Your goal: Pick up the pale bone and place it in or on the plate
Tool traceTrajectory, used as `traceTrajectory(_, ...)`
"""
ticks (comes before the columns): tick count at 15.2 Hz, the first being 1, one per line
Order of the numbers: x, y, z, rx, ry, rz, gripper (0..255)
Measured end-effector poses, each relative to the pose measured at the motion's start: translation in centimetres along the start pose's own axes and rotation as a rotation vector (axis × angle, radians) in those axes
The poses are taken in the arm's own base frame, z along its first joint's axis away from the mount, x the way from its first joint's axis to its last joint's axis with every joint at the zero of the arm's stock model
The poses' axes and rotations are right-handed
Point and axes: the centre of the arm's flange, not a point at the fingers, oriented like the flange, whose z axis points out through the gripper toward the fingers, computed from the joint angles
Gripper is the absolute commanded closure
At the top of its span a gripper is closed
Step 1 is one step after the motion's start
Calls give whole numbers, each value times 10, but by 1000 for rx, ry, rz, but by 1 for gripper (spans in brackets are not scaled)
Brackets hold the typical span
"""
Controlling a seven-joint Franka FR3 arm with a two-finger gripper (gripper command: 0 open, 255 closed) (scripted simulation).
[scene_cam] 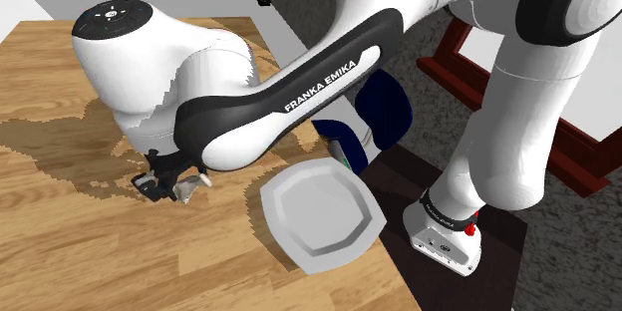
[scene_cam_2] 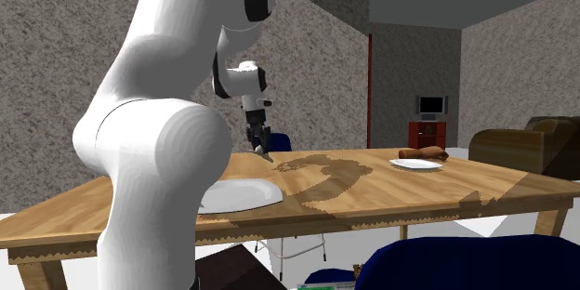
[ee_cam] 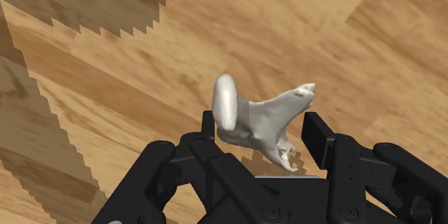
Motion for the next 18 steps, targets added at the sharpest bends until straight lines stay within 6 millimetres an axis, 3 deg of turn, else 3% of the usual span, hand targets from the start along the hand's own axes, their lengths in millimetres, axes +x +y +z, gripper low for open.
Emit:
traceTrajectory(3, -10, 9, -11, 0, 0, -1, 255)
traceTrajectory(8, -62, 49, -20, -1, 0, -2, 255)
traceTrajectory(9, -63, 48, -20, 0, 0, -3, 0)
traceTrajectory(11, -61, 44, -16, -2, -1, 12, 0)
traceTrajectory(15, -53, 7, 20, -17, -10, 142, 0)
traceTrajectory(18, -49, -4, 42, -25, -13, 210, 0)
